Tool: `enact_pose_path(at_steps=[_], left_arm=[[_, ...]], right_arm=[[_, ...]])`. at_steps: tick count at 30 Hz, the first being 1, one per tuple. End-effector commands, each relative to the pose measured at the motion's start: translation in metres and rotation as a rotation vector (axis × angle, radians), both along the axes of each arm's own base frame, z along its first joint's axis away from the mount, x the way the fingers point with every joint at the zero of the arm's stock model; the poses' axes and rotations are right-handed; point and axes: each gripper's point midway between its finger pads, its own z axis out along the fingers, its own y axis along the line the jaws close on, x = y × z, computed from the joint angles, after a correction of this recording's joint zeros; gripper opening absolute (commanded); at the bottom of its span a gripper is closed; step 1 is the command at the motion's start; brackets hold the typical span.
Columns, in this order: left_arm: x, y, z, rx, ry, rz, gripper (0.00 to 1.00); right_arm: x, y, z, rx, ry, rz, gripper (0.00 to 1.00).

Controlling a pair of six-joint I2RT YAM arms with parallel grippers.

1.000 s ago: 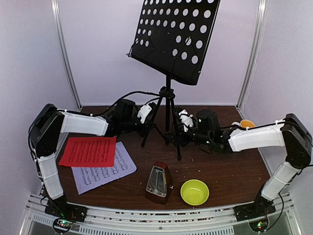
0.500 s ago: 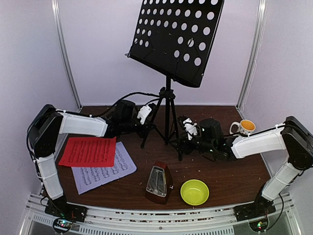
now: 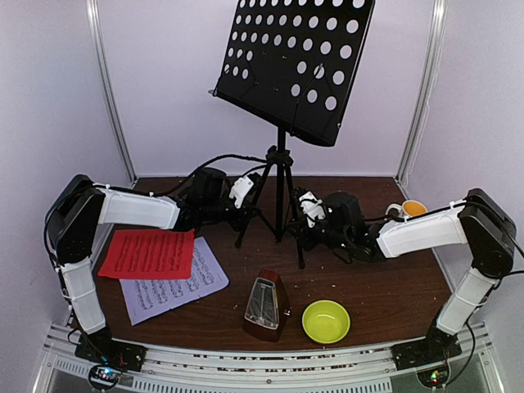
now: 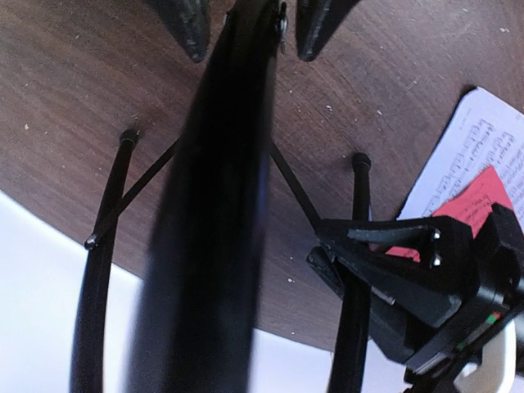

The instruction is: Set up the instrument practice props

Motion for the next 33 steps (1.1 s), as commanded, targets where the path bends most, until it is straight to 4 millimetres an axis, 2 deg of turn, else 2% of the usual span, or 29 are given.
enact_pose_path(at_steps=[1, 5, 8, 9, 15, 28, 30, 33], left_arm=[[-0.009, 0.000, 0.017, -0.025, -0.006, -0.007, 0.05], [-0.012, 0.004, 0.015, -0.022, -0.006, -0.002, 0.05], [-0.014, 0.009, 0.014, -0.015, -0.008, 0.008, 0.05], [-0.015, 0.010, 0.014, -0.011, -0.011, 0.011, 0.05], [-0.021, 0.023, 0.005, 0.039, -0.020, 0.027, 0.05], [-0.042, 0.046, -0.022, 0.099, 0.008, 0.031, 0.10], [-0.044, 0.045, -0.024, 0.099, 0.016, 0.017, 0.15], [-0.046, 0.038, -0.025, 0.083, 0.029, -0.014, 0.24]], right_arm=[[0.008, -0.005, 0.000, -0.053, -0.033, -0.028, 0.30], [0.007, -0.006, -0.003, -0.072, -0.028, -0.020, 0.17], [0.006, -0.007, 0.001, -0.079, -0.031, -0.017, 0.02], [0.005, -0.008, 0.002, -0.083, -0.032, -0.017, 0.00], [-0.005, -0.021, 0.007, -0.124, -0.021, -0.022, 0.00], [-0.032, -0.065, -0.023, -0.269, 0.040, -0.026, 0.00], [-0.033, -0.066, -0.024, -0.261, 0.040, -0.016, 0.00], [-0.030, -0.049, -0.018, -0.228, 0.039, 0.040, 0.00]])
